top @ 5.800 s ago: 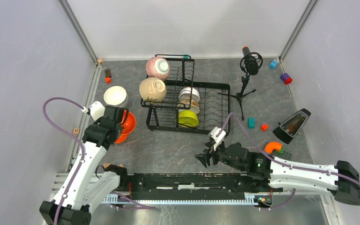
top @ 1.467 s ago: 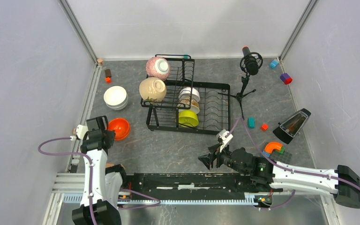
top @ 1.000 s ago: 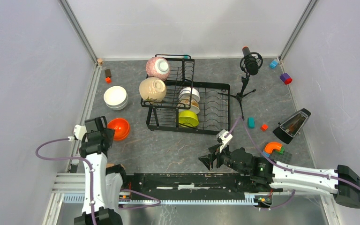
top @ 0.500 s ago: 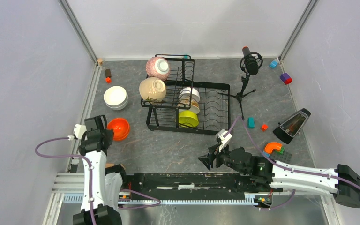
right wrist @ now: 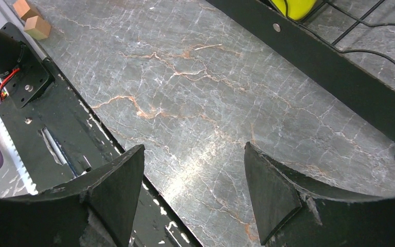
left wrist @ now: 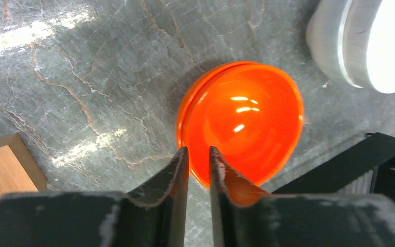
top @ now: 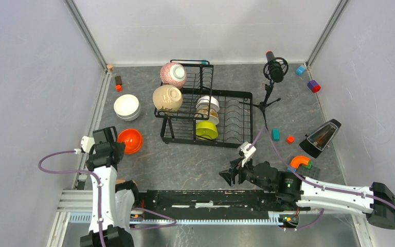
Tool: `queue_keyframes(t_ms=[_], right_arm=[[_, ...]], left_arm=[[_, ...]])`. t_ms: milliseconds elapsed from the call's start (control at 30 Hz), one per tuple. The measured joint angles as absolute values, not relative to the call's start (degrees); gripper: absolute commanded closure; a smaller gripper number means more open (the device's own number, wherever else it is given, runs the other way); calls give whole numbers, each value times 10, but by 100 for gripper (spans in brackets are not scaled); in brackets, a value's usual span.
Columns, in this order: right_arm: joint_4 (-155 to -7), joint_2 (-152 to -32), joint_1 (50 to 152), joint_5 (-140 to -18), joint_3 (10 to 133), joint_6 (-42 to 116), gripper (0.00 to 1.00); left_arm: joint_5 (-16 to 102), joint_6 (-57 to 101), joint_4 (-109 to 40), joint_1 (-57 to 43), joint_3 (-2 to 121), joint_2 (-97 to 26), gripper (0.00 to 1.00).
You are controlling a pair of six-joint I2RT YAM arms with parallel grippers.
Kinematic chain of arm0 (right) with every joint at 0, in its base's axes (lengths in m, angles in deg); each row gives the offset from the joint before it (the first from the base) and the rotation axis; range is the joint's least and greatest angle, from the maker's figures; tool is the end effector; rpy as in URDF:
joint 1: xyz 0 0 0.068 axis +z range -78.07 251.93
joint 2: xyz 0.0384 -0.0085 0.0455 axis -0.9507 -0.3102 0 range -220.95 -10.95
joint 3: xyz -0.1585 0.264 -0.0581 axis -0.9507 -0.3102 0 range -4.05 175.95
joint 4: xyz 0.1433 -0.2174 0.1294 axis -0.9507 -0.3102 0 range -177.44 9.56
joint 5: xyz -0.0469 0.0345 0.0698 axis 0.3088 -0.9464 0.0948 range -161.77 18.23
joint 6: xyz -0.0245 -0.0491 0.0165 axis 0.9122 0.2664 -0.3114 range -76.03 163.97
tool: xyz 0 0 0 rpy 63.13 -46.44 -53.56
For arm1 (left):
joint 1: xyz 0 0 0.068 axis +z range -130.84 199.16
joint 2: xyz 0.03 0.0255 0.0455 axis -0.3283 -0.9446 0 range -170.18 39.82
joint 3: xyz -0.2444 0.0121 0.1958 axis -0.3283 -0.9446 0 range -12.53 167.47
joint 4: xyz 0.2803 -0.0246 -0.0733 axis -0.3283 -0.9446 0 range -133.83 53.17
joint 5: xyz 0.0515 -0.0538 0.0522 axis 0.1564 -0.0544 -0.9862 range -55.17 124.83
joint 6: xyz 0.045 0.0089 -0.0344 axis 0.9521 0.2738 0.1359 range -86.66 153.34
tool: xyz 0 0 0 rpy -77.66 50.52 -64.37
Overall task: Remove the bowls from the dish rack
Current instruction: Place the bowl with the bowl, then pick up the bowl from the dish rack.
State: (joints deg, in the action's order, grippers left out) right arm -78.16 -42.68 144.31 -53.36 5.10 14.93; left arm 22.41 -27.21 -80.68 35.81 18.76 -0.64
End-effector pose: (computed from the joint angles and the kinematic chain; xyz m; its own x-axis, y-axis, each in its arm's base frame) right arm 0.0556 0.1328 0.1847 -0.4872 -0.0127 -0.8732 -0.6613 0.6584 0.3594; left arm 0.1296 0.0478 0.2363 -0.0247 -0.8950 -0.4453 -0.8651 0.2424 -0.4392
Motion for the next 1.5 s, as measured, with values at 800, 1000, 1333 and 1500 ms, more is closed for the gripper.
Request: queue_keyframes(t_ms=[800, 1000, 1333, 1500], right_arm=[[-907, -397, 1443, -396, 96, 249, 20], [-873, -392, 1443, -412, 81, 271, 20], [-801, -375, 1443, -405, 81, 304, 20], [-765, -375, 1443, -391, 79, 313, 20]], left_arm=[[182, -44, -597, 108, 475, -120, 9], [169, 2, -506, 106, 416, -70, 0], [142, 47, -522, 27, 420, -77, 0], [123, 59, -553, 3, 464, -87, 0]])
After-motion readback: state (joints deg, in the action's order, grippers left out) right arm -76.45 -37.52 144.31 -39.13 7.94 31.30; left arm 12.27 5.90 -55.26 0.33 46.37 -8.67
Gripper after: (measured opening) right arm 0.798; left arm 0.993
